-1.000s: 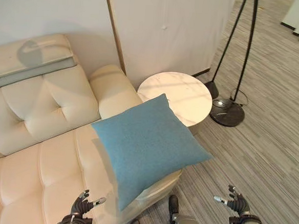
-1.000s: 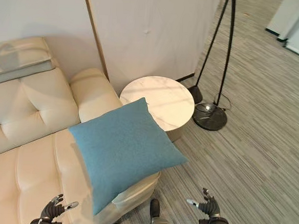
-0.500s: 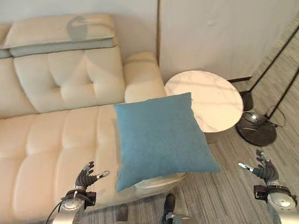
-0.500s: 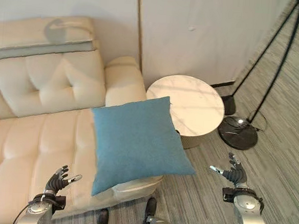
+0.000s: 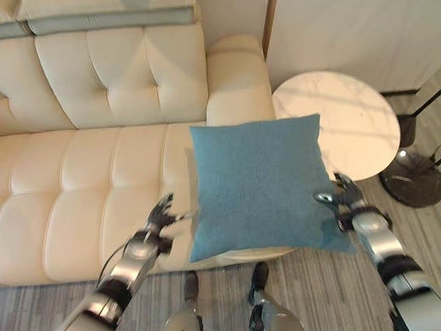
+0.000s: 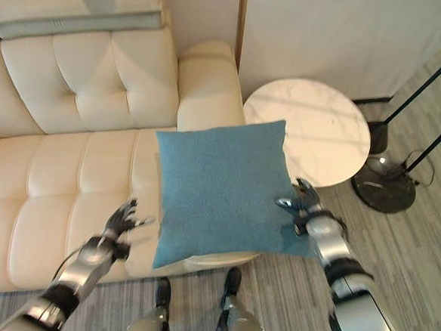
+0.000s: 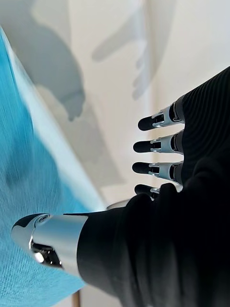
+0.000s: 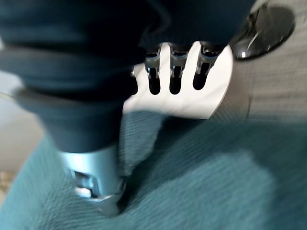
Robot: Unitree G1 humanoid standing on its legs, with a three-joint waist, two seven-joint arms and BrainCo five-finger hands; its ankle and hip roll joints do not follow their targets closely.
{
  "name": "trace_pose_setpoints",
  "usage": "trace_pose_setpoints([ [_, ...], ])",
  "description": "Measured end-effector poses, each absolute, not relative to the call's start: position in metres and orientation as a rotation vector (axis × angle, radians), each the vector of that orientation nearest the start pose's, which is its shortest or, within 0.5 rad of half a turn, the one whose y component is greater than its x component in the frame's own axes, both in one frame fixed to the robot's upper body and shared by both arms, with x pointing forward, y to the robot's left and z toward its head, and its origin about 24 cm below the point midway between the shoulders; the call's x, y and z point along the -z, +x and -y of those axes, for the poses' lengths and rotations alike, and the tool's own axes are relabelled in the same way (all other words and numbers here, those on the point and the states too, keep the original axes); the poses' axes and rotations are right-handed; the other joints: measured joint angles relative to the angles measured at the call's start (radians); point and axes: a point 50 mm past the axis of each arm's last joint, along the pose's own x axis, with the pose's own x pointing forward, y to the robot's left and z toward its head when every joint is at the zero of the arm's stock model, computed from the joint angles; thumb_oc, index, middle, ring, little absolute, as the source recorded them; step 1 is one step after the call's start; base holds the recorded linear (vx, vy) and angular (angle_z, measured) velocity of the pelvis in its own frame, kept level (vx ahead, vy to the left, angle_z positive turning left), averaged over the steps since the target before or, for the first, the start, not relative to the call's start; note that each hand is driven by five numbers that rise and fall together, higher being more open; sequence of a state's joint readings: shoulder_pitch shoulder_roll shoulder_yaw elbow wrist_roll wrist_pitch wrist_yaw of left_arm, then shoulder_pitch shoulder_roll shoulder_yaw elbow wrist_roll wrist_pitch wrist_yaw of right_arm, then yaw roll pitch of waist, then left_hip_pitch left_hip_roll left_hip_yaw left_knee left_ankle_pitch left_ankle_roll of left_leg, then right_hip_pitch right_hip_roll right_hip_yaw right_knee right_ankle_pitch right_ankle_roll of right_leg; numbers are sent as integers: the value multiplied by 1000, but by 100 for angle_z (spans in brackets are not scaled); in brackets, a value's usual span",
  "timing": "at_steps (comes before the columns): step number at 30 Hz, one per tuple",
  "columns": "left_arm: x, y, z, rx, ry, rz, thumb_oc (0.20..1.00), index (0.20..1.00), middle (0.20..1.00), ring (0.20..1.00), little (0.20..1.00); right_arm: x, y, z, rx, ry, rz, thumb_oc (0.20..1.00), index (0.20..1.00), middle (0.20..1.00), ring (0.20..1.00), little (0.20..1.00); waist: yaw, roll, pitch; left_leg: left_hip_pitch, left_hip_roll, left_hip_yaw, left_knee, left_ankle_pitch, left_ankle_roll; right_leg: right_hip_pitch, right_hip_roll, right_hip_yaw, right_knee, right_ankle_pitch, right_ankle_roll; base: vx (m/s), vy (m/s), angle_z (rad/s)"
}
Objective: Pick up all the scattered cushions and arrange them neatly on the sofa.
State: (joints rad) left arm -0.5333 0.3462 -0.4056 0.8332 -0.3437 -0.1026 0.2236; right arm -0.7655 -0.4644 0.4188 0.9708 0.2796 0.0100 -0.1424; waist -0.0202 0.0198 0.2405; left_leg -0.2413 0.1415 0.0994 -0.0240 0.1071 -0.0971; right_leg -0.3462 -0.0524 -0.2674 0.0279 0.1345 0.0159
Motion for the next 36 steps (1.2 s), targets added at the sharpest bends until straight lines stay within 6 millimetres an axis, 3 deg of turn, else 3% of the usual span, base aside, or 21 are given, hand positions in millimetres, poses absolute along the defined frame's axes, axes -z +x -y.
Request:
trace_pose_setpoints([
  [1, -20, 343, -180, -45, 287, -227, 1000, 1000, 1000, 1000, 1000, -70, 377, 216, 92, -441, -241, 1000, 1000, 1000, 1000, 1000, 0, -2, 4, -7, -2, 0, 0, 1, 1, -8, -3, 0, 3, 1, 0, -35, 20, 2],
  [2, -40, 359, -162, -21, 277, -168, 1000, 1000, 1000, 1000, 1000, -77, 385, 197, 75, -377, -212, 937, 937, 937, 937, 937, 0, -3, 25, -11, -4, 0, -1, 2, 0, -12, -6, 0, 3, 7, -8, -16, 35, 0],
  [3, -57, 369, -153, -28, 253, -126, 1000, 1000, 1000, 1000, 1000, -84, 389, 186, 67, -315, -186, 200, 200, 200, 200, 200, -2, 1, 42, -11, -6, 0, -2, 2, 0, -12, -7, -1, 3, 21, -23, -13, 46, -1],
  [4, -64, 375, -147, -39, 246, -112, 925, 925, 925, 925, 925, -85, 390, 178, 53, -274, -180, 200, 200, 200, 200, 200, -2, 3, 51, -11, -7, 0, -2, 2, 0, -12, -9, -1, 3, 21, -23, 9, 54, 0],
  [5, -68, 377, -149, -67, 212, -101, 200, 200, 200, 200, 200, -87, 389, 176, 54, -225, -171, 200, 200, 200, 200, 200, -5, 7, 59, -10, -6, 0, -2, 3, 0, -10, -8, -2, 2, 20, -24, 0, 0, 0],
  [10, -69, 372, -160, -133, 71, -90, 200, 200, 200, 200, 200, -92, 378, 172, 7, -145, -85, 200, 200, 200, 200, 200, -10, 11, 70, 11, -3, 13, -19, 4, -2, 3, -7, -3, -5, 19, -26, 33, 51, -3],
  [17, -60, 353, -163, -160, -64, -69, 200, 200, 200, 200, 200, -70, 348, 166, -55, -80, -70, 200, 200, 200, 200, 200, -29, 10, 73, 69, -11, 23, -55, 3, -2, 68, -5, 2, -60, 27, -9, 43, 72, 0],
  [22, -51, 325, -159, -152, -195, -48, 200, 200, 200, 200, 200, -50, 321, 176, -51, -4, -90, 200, 200, 200, 200, 200, -26, 6, 76, 100, -19, 29, -56, 2, 0, 118, -6, 16, -108, 54, -9, 58, 61, -2],
  [27, -48, 305, -153, -121, -254, -31, 200, 200, 200, 200, 200, -40, 299, 186, -54, -27, -98, 200, 200, 200, 200, 200, -32, 3, 77, 149, -22, 35, -57, -9, 11, 164, -7, 20, -109, 40, 10, 68, 54, -2],
  [32, -47, 269, -169, -139, -292, 6, 200, 200, 200, 200, 200, -45, 265, 181, -69, 60, -37, 200, 200, 200, 200, 200, -42, -7, 72, 219, -24, 63, -58, -31, 16, 217, -7, 53, -109, 37, 16, 58, 131, -20],
  [36, -53, 249, -184, -147, -230, 51, 200, 200, 200, 200, 200, -51, 247, 172, -116, 85, 2, 200, 200, 200, 200, 200, -53, -40, 38, 256, -32, 105, -57, -44, 21, 227, -7, 104, -108, 43, 22, -26, 190, -32],
])
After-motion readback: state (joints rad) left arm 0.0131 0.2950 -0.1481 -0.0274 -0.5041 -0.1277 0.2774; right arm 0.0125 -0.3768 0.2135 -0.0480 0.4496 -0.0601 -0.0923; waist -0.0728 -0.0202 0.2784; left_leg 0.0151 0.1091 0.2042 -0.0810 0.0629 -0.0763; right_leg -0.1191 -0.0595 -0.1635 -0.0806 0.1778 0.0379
